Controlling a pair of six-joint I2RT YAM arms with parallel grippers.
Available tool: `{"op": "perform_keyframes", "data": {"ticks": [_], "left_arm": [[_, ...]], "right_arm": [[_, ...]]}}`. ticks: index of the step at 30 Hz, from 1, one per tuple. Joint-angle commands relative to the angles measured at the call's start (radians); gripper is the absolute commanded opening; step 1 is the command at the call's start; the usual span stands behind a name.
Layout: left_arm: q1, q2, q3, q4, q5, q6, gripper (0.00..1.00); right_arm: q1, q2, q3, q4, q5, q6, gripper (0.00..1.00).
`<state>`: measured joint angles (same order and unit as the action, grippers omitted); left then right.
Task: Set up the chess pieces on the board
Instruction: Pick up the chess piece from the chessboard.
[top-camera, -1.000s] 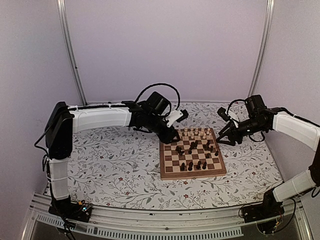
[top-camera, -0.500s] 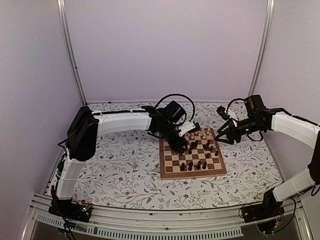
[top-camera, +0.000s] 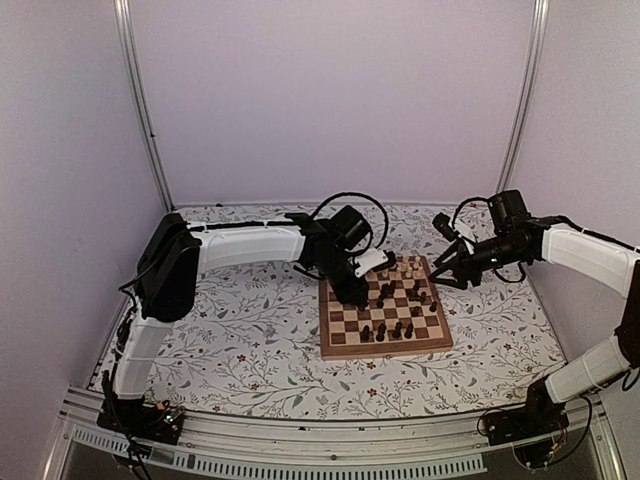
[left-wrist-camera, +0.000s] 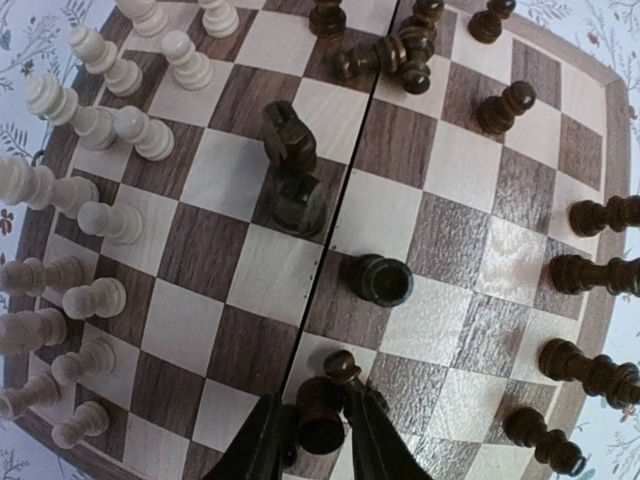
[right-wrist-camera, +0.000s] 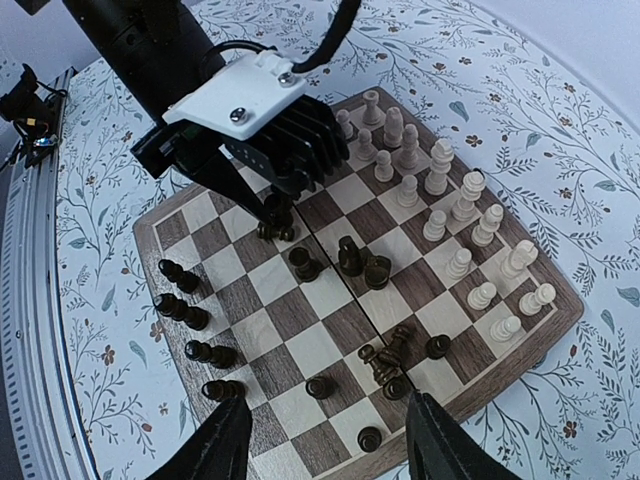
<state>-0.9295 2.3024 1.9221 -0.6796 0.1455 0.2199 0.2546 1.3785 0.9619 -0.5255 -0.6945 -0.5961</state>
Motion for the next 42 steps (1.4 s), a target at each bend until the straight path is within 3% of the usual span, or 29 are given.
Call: {"op": "perform_keyframes", "data": {"ticks": [1, 8, 29, 42], "left_arm": [[-0.005, 0.032, 0.038, -0.028, -0.004, 0.011, 0.24], [-0.005, 0.018, 0.050, -0.034, 0.009, 0.008, 0.15], [-0.010, -0.133, -0.024, -0.004, 0.060, -0.057, 0.11], [-0.104, -0.381, -0.362, 0.008, -0.025, -0.169, 0.12]], "right_arm": [[-0.002, 0.014, 0.004, 0.005, -0.015, -0.011, 0.56], [-0.002, 0.024, 0.005, 0.001, -0.013, -0.014, 0.56], [-0.003, 0.042, 0.006, -0.005, -0.017, -0.018, 0.56], [-0.002, 0.061, 0.009, -0.009, -0.020, -0.021, 0.56]]}}
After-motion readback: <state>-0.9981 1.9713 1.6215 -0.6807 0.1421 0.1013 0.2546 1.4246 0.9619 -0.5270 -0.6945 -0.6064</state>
